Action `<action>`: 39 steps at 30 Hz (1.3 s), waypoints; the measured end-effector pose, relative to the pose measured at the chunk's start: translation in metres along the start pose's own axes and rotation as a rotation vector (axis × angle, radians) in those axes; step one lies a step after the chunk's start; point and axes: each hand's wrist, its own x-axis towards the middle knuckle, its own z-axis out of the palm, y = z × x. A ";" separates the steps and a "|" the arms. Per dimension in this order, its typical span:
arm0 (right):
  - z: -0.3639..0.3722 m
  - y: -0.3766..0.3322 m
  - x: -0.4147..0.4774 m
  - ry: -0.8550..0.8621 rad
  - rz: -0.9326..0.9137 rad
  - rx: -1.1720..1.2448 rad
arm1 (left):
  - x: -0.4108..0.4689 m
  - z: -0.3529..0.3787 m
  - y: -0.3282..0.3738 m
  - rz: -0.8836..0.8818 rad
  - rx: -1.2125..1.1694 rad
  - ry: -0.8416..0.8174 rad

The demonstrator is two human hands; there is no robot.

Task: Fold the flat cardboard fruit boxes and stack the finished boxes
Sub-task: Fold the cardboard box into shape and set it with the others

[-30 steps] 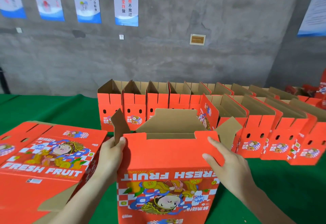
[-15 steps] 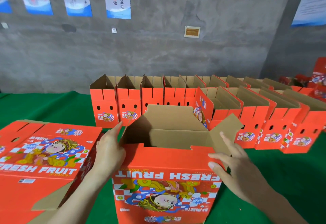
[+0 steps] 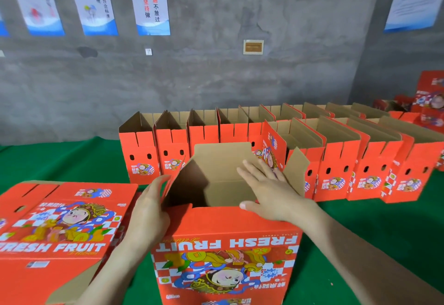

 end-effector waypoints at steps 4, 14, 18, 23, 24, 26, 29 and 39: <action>0.022 0.019 0.005 -0.070 0.082 0.002 | 0.000 -0.001 0.002 0.090 -0.041 -0.057; 0.024 0.017 0.001 0.044 0.037 0.043 | 0.039 0.011 0.002 0.057 0.378 -0.377; 0.026 0.015 -0.010 0.307 -0.026 0.062 | 0.049 0.021 0.003 0.100 0.244 -0.485; 0.033 0.012 -0.031 0.863 -0.153 0.222 | 0.052 0.022 -0.001 0.041 0.237 -0.510; 0.033 0.014 -0.035 0.941 -0.142 0.218 | 0.053 0.023 -0.001 0.035 0.265 -0.514; 0.034 0.019 -0.039 1.029 -0.099 0.185 | 0.053 0.024 0.000 0.021 0.324 -0.520; 0.039 0.028 -0.041 1.050 0.052 0.277 | 0.052 0.027 0.002 -0.003 0.351 -0.519; 0.039 0.033 -0.040 0.523 -0.069 0.713 | 0.047 0.027 0.005 -0.029 0.362 -0.501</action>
